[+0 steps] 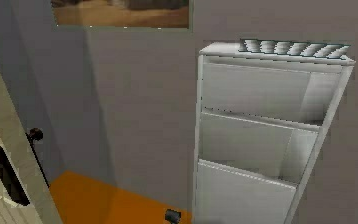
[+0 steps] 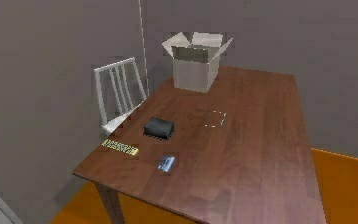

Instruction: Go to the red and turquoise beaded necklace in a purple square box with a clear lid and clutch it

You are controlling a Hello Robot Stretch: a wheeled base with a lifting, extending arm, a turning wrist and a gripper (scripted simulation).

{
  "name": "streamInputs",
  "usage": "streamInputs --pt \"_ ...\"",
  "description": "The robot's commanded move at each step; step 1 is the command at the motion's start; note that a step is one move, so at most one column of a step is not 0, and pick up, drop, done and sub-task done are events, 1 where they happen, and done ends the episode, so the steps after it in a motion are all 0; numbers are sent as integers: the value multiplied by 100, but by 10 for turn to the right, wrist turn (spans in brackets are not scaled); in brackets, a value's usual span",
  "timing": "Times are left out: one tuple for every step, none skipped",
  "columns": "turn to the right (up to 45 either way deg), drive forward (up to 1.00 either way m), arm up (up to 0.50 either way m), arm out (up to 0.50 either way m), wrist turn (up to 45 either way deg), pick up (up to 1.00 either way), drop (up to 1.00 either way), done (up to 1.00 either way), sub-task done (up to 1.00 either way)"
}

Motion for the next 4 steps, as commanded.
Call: streamInputs --pt "0 0 50 0 0 0 0 0 0" --pt "0 0 34 0 0 0 0 0 0" --pt "0 0 0 48 0 0 0 0 0" --pt "0 0 0 0 450 0 0 0 0"
